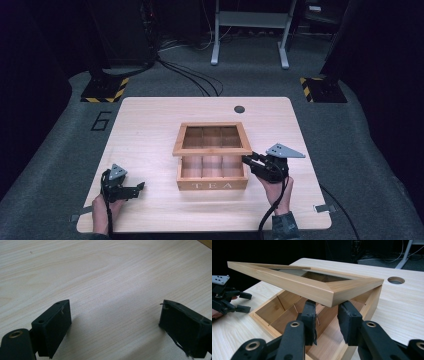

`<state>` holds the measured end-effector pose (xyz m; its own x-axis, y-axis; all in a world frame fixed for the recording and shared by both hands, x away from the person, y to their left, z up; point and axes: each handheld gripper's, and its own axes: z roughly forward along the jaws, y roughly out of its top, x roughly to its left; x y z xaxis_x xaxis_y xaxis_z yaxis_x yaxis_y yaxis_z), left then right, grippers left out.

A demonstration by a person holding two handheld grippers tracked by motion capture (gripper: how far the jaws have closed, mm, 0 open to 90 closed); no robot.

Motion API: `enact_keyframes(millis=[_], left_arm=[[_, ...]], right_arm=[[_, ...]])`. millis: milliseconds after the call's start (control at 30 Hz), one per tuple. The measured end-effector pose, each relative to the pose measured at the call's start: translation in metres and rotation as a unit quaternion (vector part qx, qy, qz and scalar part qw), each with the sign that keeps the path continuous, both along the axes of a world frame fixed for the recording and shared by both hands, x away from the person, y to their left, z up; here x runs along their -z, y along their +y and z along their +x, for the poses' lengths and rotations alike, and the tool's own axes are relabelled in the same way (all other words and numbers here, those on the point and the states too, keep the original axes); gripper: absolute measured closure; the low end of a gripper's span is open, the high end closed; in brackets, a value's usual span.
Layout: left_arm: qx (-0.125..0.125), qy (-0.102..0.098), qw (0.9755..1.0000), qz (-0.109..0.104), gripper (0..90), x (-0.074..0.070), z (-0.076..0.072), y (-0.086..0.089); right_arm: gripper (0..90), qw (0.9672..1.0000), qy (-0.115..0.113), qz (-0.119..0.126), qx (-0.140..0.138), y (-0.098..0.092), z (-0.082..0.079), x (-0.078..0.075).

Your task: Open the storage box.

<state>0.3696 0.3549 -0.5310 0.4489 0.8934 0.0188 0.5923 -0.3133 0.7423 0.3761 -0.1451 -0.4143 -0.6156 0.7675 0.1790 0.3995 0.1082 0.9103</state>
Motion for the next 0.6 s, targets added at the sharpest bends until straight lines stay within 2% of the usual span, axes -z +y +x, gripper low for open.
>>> enact_keyframes(millis=[233, 600], left_arm=[[0.0, 0.001, 1.0, 0.0, 10.3, 0.0, 0.0, 0.0], [0.0, 0.007, 1.0, -0.002, 10.3, -0.001, 0.0, 0.001]], right_arm=[[67.7, 1.0, -0.004, -0.002, -0.001, 0.001, 0.007, -0.009], [67.9, 0.9999, -0.008, -0.009, -0.001, 0.003, 0.022, -0.031]])
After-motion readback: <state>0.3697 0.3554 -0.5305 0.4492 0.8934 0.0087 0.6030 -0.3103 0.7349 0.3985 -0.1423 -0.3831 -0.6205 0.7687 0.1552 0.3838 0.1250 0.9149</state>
